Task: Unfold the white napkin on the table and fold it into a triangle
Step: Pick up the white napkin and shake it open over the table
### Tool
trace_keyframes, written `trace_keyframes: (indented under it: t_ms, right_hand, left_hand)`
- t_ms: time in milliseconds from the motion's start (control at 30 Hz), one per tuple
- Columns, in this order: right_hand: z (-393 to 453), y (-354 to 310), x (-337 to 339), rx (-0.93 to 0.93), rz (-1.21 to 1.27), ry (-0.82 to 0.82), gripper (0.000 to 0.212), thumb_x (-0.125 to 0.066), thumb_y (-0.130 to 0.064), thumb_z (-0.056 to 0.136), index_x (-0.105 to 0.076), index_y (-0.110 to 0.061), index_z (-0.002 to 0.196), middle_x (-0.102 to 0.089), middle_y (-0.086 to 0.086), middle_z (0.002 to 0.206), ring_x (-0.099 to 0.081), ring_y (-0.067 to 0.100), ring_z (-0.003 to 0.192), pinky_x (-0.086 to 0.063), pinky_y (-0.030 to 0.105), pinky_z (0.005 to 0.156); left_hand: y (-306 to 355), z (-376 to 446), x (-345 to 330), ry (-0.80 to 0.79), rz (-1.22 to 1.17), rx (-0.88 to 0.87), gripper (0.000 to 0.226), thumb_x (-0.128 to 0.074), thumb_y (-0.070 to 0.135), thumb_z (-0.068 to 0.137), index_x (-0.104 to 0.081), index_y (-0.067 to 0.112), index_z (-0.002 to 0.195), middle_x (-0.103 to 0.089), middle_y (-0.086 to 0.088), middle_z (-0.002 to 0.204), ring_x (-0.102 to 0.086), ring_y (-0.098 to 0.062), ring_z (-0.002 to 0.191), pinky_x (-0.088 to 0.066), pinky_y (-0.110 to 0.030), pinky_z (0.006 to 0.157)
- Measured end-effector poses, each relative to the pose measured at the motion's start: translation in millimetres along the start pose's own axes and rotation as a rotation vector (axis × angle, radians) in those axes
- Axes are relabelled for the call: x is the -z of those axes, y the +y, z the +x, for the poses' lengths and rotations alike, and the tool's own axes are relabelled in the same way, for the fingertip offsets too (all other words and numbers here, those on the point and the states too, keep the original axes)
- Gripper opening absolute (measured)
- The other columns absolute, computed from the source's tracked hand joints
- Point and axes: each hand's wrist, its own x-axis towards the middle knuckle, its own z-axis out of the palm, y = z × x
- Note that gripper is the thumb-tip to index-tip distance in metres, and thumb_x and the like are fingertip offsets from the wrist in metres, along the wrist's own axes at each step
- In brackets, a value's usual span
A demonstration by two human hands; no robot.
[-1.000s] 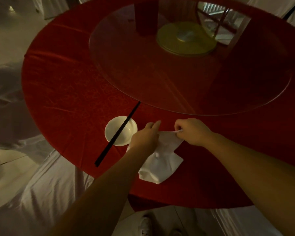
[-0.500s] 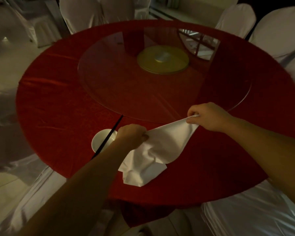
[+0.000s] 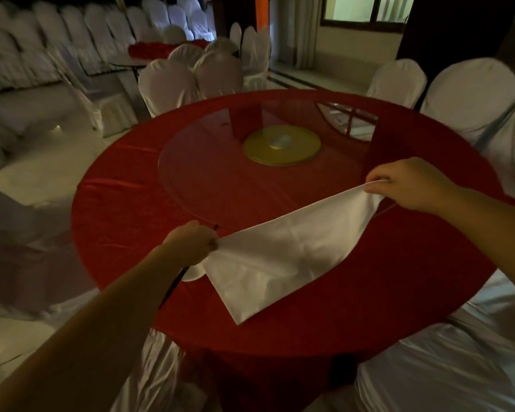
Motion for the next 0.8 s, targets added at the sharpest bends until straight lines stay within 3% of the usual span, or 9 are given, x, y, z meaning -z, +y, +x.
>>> trace_keyframes:
  t_ms: [200, 333, 433, 567, 800]
  right_hand:
    - [-17, 17, 31, 0.013, -0.027, 0.078, 0.018, -0.065, -0.032, 0.087, -0.073, -0.020, 0.097, -0.073, 0.009, 0.089, -0.066, 0.027, 0.082, -0.049, 0.035, 0.072]
    - [-21, 23, 54, 0.048, -0.042, 0.115, 0.020, -0.061, -0.028, 0.090, -0.072, -0.019, 0.104, -0.072, 0.007, 0.102, -0.061, 0.020, 0.087, -0.041, 0.031, 0.075]
    - [-22, 21, 78, 0.078, -0.061, 0.185, 0.020, -0.061, -0.025, 0.090, -0.072, -0.018, 0.106, -0.072, 0.007, 0.106, -0.058, 0.016, 0.087, -0.039, 0.029, 0.076]
    - [-22, 16, 117, 0.094, -0.139, 0.275, 0.021, -0.061, -0.027, 0.090, -0.071, -0.018, 0.106, -0.072, 0.010, 0.102, -0.058, 0.019, 0.080, -0.039, 0.030, 0.071]
    - [-30, -5, 183, 0.092, -0.227, 0.435, 0.024, -0.060, -0.029, 0.091, -0.069, -0.013, 0.106, -0.071, 0.015, 0.098, -0.062, 0.030, 0.085, -0.048, 0.039, 0.076]
  left_hand:
    - [-4, -23, 37, 0.332, -0.195, 0.119, 0.019, -0.053, 0.022, 0.094, -0.070, 0.016, 0.100, -0.069, -0.004, 0.095, -0.057, -0.016, 0.077, -0.049, -0.033, 0.072]
    - [4, -40, 81, 0.552, -0.269, 0.142, 0.020, -0.051, 0.023, 0.095, -0.068, 0.016, 0.103, -0.067, -0.003, 0.090, -0.055, -0.016, 0.070, -0.044, -0.031, 0.063]
    - [7, -52, 112, 0.643, -0.273, 0.123, 0.021, -0.051, 0.023, 0.095, -0.068, 0.014, 0.105, -0.068, -0.007, 0.093, -0.057, -0.020, 0.073, -0.044, -0.033, 0.063]
    - [7, -60, 152, 0.735, -0.253, 0.071, 0.023, -0.054, 0.021, 0.093, -0.070, 0.011, 0.107, -0.069, -0.015, 0.105, -0.062, -0.034, 0.090, -0.050, -0.042, 0.077]
    - [2, -75, 209, 0.943, -0.247, -0.069, 0.019, -0.058, 0.017, 0.091, -0.070, 0.009, 0.103, -0.069, -0.015, 0.103, -0.058, -0.027, 0.087, -0.035, -0.031, 0.071]
